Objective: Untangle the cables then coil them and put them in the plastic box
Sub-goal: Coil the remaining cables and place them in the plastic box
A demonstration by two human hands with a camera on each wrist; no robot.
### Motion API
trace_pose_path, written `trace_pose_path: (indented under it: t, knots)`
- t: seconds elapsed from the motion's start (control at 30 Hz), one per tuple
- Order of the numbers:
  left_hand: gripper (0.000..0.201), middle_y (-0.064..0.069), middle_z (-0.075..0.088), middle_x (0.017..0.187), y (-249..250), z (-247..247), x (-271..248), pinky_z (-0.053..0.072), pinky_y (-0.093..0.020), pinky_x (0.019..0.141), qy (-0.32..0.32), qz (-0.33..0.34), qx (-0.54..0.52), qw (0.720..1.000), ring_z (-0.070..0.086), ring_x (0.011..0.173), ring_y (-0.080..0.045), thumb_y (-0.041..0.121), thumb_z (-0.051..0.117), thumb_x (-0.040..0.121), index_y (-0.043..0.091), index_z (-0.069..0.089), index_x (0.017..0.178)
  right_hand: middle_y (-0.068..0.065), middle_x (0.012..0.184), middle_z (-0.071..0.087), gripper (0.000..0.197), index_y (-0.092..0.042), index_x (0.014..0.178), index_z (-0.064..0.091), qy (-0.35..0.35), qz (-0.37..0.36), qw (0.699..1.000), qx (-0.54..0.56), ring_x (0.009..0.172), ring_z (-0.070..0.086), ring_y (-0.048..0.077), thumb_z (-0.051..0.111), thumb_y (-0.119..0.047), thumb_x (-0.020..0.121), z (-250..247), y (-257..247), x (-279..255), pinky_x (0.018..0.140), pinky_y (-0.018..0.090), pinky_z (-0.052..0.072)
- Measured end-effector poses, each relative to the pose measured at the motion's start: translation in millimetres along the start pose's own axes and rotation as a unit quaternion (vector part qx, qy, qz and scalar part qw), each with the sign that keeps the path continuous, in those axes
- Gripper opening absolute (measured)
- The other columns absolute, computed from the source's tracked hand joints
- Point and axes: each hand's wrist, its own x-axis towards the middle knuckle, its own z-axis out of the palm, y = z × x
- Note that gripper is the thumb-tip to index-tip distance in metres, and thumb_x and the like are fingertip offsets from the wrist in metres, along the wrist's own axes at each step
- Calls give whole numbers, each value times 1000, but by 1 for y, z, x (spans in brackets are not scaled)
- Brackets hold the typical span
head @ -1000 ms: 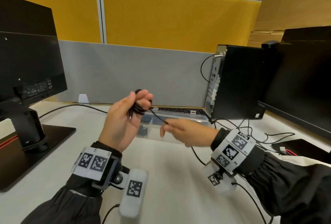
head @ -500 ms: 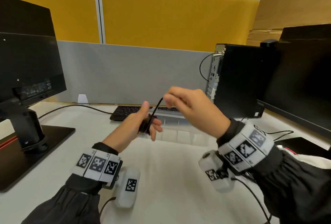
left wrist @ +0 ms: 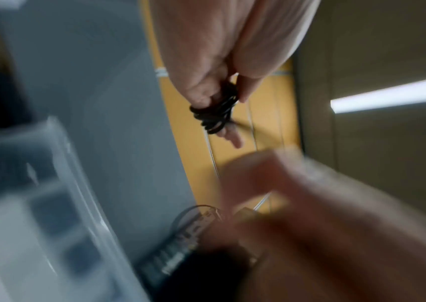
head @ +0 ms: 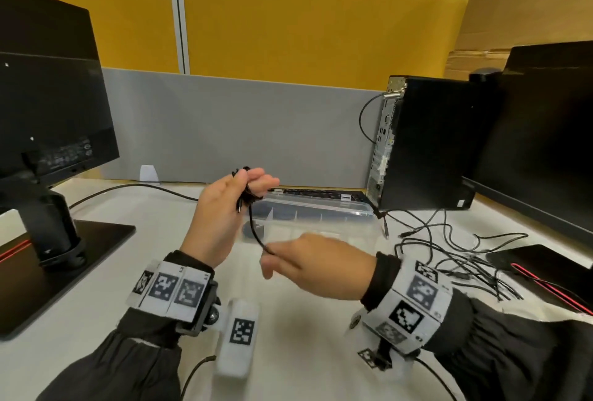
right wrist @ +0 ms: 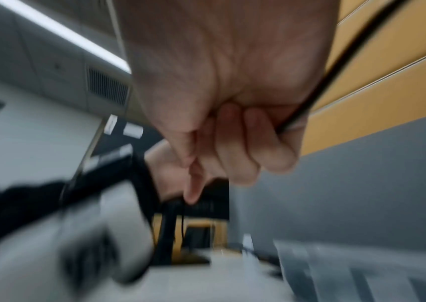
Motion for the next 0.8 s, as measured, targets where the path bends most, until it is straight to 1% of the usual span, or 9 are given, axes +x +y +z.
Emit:
trace_pose_path:
  t: [0.13, 0.23, 0.3, 0.37, 0.47, 0.53, 0.6, 0.7, 0.8]
  knots:
    - [50, -5, 70, 66, 3, 7, -9, 44, -22, 71, -75, -52, 165, 982, 65, 69, -10, 42, 34, 97, 8, 66, 81, -3, 83, 68, 25, -25, 93, 65, 265, -17, 964, 9, 75, 60, 20, 45, -41, 94, -35, 21, 8, 70, 41, 50]
    - [49, -14, 57, 52, 15, 17, -21, 46, -21, 61, -184, -103, 99, 972, 57, 55, -15, 44, 42, 88, 2, 66, 76, -9, 60, 59, 29, -30, 81, 64, 341, 12, 940, 4, 61, 53, 9, 48, -53, 89, -46, 39, 14, 59, 36, 47]
    - [42, -6, 46, 39, 24, 19, -23, 45, -18, 54, -162, -102, -7, 981, 51, 49, -12, 35, 42, 83, 9, 66, 61, -10, 52, 47, 31, -29, 77, 59, 319, 35, 947, -23, 56, 44, 11, 43, -51, 93, -42, 47, 16, 57, 31, 39]
    - [42, -2, 45, 41, 28, 15, -19, 45, -15, 50, -99, -99, -139, 980, 48, 45, -9, 33, 43, 84, 13, 65, 54, -9, 57, 46, 36, -24, 78, 55, 224, 47, 973, -4, 58, 44, 12, 34, -46, 97, -35, 51, 16, 61, 31, 38]
    - [43, -2, 56, 61, 24, 6, -8, 50, -14, 58, -12, -59, -265, 962, 52, 47, -6, 27, 37, 96, 7, 66, 71, -9, 72, 49, 41, -17, 80, 54, 49, 48, 994, 85, 71, 49, 10, 26, -40, 100, -21, 49, 12, 71, 26, 42]
    - [39, -4, 67, 75, 17, 4, -3, 52, -16, 68, 14, -28, -252, 967, 64, 64, -7, 25, 33, 100, 2, 62, 90, -10, 72, 45, 38, -16, 82, 50, -29, 32, 994, 102, 68, 44, 6, 25, -37, 101, -7, 39, 8, 66, 18, 36]
    - [37, -4, 74, 85, 6, 4, -1, 52, -20, 81, 7, -13, -133, 991, 68, 86, -12, 24, 29, 102, 3, 59, 100, -12, 70, 44, 34, -16, 83, 47, -69, 5, 994, 84, 66, 42, 2, 27, -35, 102, 4, 25, 5, 64, 17, 34]
    - [37, 1, 74, 82, -4, 3, -4, 46, -25, 89, -27, -44, 94, 994, 65, 90, -11, 25, 30, 101, 8, 63, 95, -10, 66, 48, 26, -18, 87, 48, 8, -26, 999, 20, 60, 44, 7, 32, -32, 101, -5, 11, -1, 61, 21, 38]
    - [49, -7, 68, 68, 3, 6, -9, 46, -27, 80, -103, -115, 159, 975, 63, 73, -12, 37, 32, 98, 3, 65, 85, 0, 74, 60, 32, -22, 99, 54, 178, 0, 978, -112, 69, 56, 24, 32, -44, 98, -36, 16, -2, 62, 36, 45]
